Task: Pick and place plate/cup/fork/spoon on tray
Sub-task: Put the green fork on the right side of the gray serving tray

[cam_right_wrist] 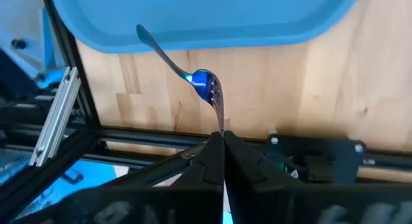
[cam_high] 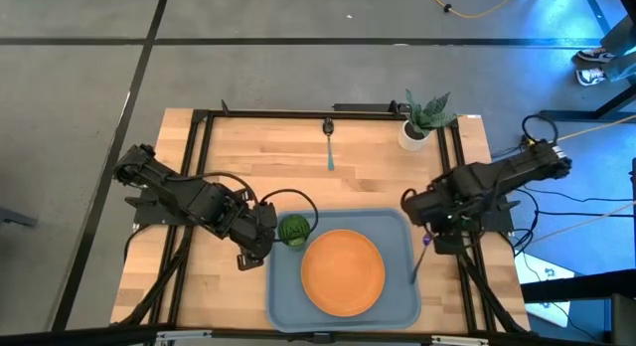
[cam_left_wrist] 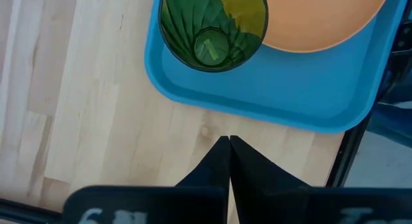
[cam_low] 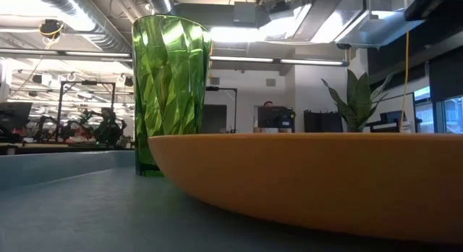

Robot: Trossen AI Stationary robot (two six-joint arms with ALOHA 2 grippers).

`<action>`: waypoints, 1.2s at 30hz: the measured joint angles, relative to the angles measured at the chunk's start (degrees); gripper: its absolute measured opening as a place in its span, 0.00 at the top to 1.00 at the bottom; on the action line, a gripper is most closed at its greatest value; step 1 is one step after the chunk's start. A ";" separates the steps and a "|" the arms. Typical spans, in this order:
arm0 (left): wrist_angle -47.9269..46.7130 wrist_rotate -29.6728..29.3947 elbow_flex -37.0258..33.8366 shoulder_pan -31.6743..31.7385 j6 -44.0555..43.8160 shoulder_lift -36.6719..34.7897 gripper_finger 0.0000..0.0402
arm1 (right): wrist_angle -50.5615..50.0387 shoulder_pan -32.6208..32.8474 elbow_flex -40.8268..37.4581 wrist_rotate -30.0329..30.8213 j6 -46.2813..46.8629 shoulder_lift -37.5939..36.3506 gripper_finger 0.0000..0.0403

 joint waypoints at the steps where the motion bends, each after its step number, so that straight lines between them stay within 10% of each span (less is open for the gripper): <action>1: 0.00 0.00 0.00 0.00 0.00 0.00 1.00 | 0.50 -0.53 0.00 -0.44 -1.52 1.01 1.00; 36: 0.09 0.03 0.00 0.02 -0.04 0.00 1.00 | 15.45 -14.81 -0.02 -4.44 -33.75 22.27 1.00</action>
